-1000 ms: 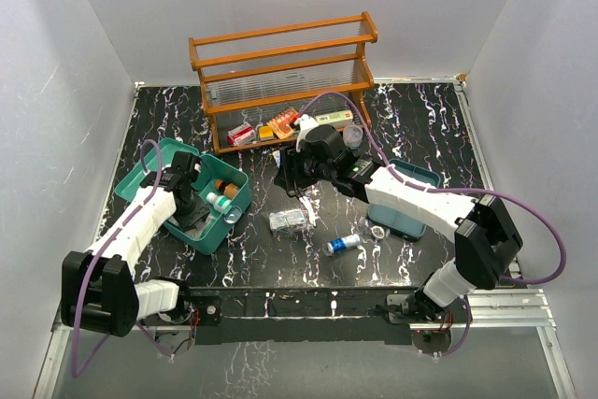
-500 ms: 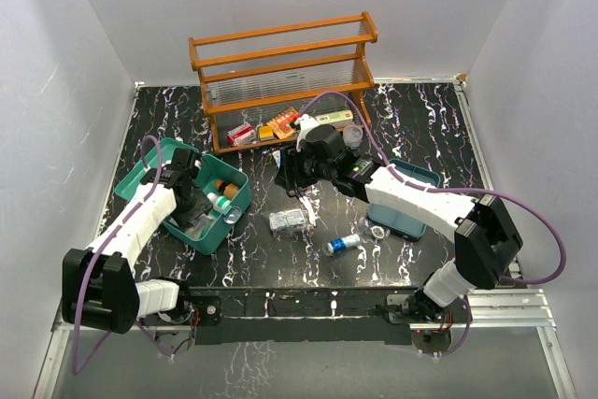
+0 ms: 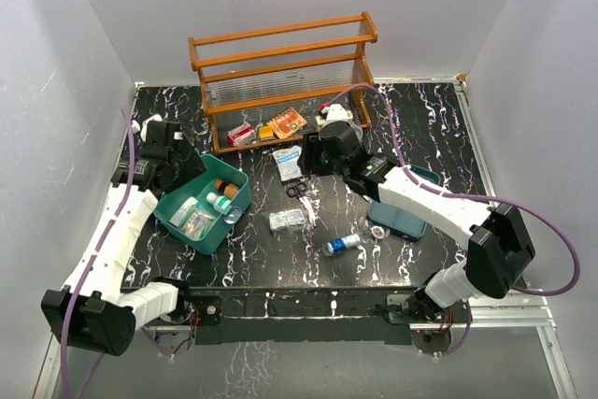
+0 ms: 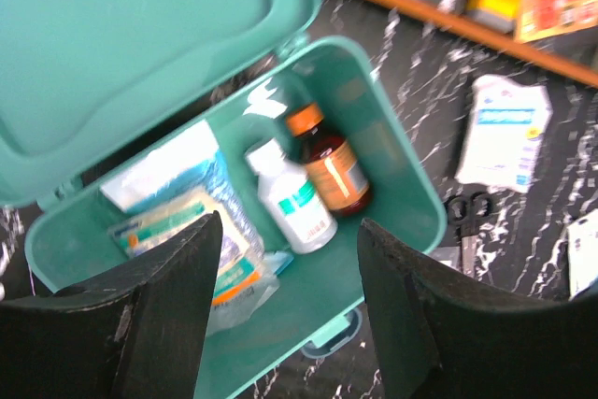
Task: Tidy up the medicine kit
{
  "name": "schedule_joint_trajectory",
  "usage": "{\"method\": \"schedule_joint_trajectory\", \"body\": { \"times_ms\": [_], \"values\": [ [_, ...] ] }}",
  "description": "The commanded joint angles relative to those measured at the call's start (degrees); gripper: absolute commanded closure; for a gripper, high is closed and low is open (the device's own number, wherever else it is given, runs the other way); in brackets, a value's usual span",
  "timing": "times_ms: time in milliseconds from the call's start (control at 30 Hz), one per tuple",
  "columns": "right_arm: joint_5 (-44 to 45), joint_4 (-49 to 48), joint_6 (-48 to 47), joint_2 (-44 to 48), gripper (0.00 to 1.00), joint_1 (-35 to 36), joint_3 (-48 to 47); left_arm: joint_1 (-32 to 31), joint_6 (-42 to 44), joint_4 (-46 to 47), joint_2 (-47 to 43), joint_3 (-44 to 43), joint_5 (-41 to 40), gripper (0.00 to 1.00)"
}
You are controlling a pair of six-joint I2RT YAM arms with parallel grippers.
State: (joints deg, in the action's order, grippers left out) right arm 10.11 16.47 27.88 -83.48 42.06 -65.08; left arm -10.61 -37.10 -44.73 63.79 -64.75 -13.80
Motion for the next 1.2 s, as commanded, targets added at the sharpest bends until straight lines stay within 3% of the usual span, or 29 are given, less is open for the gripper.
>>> {"method": "schedule_joint_trajectory", "body": {
  "times_ms": [0,200,433,767,1167],
  "values": [
    [6.1,2.5,3.3,2.4,0.51,-2.8,0.2,0.2,11.9,6.7,-4.7,-5.9,1.8,0.41],
    [2.4,5.2,0.9,1.8,0.47,-4.1,1.4,0.2,17.2,15.0,-9.3,-6.2,7.0,0.37],
    [-8.6,4.9,-1.5,-1.2,0.46,-3.9,2.8,0.2,18.3,23.2,-13.9,-3.8,10.5,0.34],
    [-11.6,5.7,5.6,-10.3,0.47,0.7,1.9,0.2,15.5,24.3,-14.4,-2.8,14.9,0.34],
    [-10.9,11.6,4.5,-21.3,0.48,6.1,-5.1,0.2,13.4,21.7,-14.9,-1.0,17.2,0.33]
  ]
}}
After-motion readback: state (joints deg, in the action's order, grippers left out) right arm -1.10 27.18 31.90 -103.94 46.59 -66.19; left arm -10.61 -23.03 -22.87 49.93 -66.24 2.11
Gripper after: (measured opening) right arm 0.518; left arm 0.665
